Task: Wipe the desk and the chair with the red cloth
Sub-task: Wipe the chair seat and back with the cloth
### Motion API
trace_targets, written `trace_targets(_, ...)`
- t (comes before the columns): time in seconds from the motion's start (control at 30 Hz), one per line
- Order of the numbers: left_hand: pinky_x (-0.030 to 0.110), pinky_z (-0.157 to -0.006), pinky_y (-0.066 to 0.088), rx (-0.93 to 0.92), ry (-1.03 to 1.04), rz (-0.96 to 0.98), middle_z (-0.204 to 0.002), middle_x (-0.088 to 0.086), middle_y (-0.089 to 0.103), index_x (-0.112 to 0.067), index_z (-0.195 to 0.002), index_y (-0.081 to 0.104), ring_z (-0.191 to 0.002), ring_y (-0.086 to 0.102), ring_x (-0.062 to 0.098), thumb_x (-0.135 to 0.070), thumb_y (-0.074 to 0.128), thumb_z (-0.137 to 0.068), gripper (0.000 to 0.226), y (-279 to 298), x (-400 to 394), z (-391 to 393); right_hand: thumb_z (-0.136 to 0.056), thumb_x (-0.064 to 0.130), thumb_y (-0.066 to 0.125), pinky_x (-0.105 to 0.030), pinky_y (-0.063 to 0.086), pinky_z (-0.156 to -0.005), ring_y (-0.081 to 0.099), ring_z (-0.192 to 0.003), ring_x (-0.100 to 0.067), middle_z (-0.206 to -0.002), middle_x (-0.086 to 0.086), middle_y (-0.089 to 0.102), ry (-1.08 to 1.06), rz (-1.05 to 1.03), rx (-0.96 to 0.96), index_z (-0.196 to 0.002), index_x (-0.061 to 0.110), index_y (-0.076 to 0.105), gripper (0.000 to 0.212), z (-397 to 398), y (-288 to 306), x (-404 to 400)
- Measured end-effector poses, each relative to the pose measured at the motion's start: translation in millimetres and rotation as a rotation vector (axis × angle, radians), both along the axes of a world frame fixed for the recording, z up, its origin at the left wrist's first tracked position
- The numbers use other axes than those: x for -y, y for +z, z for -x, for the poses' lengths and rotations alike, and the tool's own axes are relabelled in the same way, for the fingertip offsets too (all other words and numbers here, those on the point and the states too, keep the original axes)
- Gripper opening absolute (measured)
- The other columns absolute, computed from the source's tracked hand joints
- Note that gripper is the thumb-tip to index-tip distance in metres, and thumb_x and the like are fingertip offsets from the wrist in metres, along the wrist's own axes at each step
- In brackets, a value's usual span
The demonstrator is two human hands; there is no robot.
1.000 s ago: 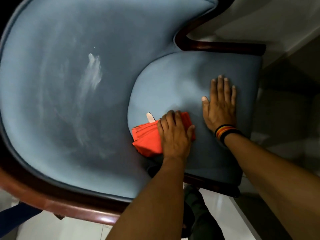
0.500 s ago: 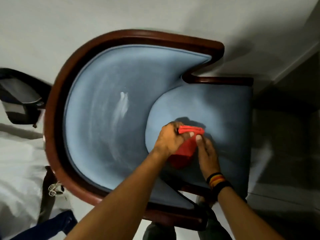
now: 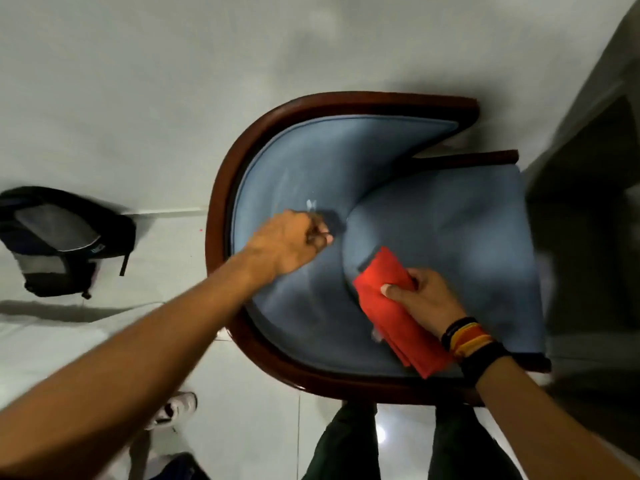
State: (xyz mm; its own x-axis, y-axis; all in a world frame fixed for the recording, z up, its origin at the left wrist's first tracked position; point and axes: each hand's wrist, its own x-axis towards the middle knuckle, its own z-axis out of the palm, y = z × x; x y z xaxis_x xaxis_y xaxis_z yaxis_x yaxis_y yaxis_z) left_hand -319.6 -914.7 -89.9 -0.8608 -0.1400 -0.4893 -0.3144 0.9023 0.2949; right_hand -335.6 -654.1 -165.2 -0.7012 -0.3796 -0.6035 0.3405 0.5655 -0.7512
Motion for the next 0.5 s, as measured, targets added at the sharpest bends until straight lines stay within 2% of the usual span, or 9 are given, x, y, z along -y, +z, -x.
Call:
trace_targets(0.07,0.042,-0.092,0.06,-0.105,-0.359,0.192,-0.119,0.003,0.077,-0.031,-0.122,0.072,-0.108,0.073,0.03,-0.059,0.041,-0.101,0.046,26.6,41.9,-9.0,-0.086,0.026,0.076,-0.037,0.053,-0.085,0.07,-0.098,-0.032,-0.104,-0.013,0.075,0.256,-0.212,-0.184,-0.107,0.009,0.073,0.028,-13.8,22.8,16.1)
trace_targets(0.1,0.04,-0.091,0.061,-0.159,-0.517,0.225,-0.121,0.001,0.076,-0.031,-0.123,0.071,-0.109,0.073,0.028,-0.061,0.033,-0.102,0.053,36.2,62.3,-12.8,-0.085,0.032,0.076,-0.036,0.05,-0.085,0.069,-0.101,-0.033,-0.105,-0.01,0.075,0.393,-0.282,-0.212,-0.104,0.012,0.073,0.028,-19.7,33.6,25.3)
trace_targets(0.13,0.038,-0.094,0.06,-0.195,-0.654,0.215,-0.125,-0.002,0.075,-0.031,-0.126,0.071,-0.115,0.071,0.025,-0.059,0.031,-0.104,0.053,44.2,81.4,-15.9,-0.082,0.039,0.077,-0.034,0.049,-0.079,0.069,-0.094,-0.029,-0.094,-0.005,0.074,0.519,-0.29,-0.182,-0.094,0.014,0.072,0.028,-25.9,38.5,34.4)
trace_targets(0.2,0.037,-0.111,0.051,-0.194,-0.916,0.171,-0.137,-0.005,0.071,-0.029,-0.135,0.068,-0.132,0.063,0.021,-0.05,0.036,-0.109,0.046,48.0,115.9,-20.4,-0.079,0.058,0.073,-0.035,0.05,-0.067,0.065,-0.068,-0.02,-0.07,-0.003,0.068,0.672,-0.241,-0.015,-0.077,0.012,0.067,0.046,-30.9,42.2,51.3)
trace_targets(0.27,0.038,-0.123,0.039,-0.142,-1.095,0.159,-0.147,-0.003,0.065,-0.025,-0.139,0.067,-0.144,0.053,0.022,-0.047,0.037,-0.111,0.047,39.5,141.6,-20.1,-0.083,0.069,0.062,-0.037,0.058,-0.068,0.069,-0.06,-0.017,-0.07,-0.007,0.075,0.627,-0.175,0.122,-0.083,0.013,0.072,0.057,-33.7,36.7,60.6)
trace_targets(0.33,0.041,-0.126,0.035,-0.142,-1.172,0.174,-0.155,-0.001,0.058,-0.022,-0.144,0.064,-0.152,0.045,0.022,-0.049,0.035,-0.11,0.052,27.5,153.1,-16.4,-0.091,0.064,0.057,-0.037,0.057,-0.082,0.072,-0.083,-0.017,-0.09,-0.002,0.076,0.644,-0.175,-0.055,-0.094,0.02,0.074,0.048,-41.4,27.8,61.1)
trace_targets(0.4,0.043,-0.128,0.033,-0.133,-1.213,0.163,-0.159,0.001,0.053,-0.02,-0.149,0.059,-0.155,0.04,0.021,-0.05,0.033,-0.11,0.056,14.6,153.4,-10.1,-0.096,0.057,0.055,-0.035,0.045,-0.108,0.058,-0.123,-0.017,-0.13,0.003,0.062,0.635,-0.155,-0.155,-0.122,0.03,0.064,0.039,-60.4,12.7,54.9)
trace_targets(0.47,0.043,-0.128,0.033,-0.098,-1.254,0.117,-0.159,0.003,0.053,-0.018,-0.149,0.059,-0.155,0.041,0.021,-0.048,0.036,-0.108,0.056,5.2,150.8,-2.0,-0.098,0.063,0.039,-0.031,0.026,-0.125,0.033,-0.15,-0.014,-0.162,0.007,0.034,0.601,-0.105,-0.036,-0.151,0.035,0.038,0.06,-78.5,3.0,47.7)
trace_targets(0.5,0.044,-0.127,0.035,-0.096,-1.261,0.084,-0.158,0.003,0.054,-0.017,-0.148,0.06,-0.154,0.043,0.022,-0.045,0.039,-0.106,0.055,2.9,149.9,0.7,-0.097,0.068,0.028,-0.028,0.015,-0.128,0.018,-0.157,-0.009,-0.17,0.012,0.018,0.611,-0.098,0.0,-0.16,0.036,0.021,0.072,-86.7,-0.8,45.4)
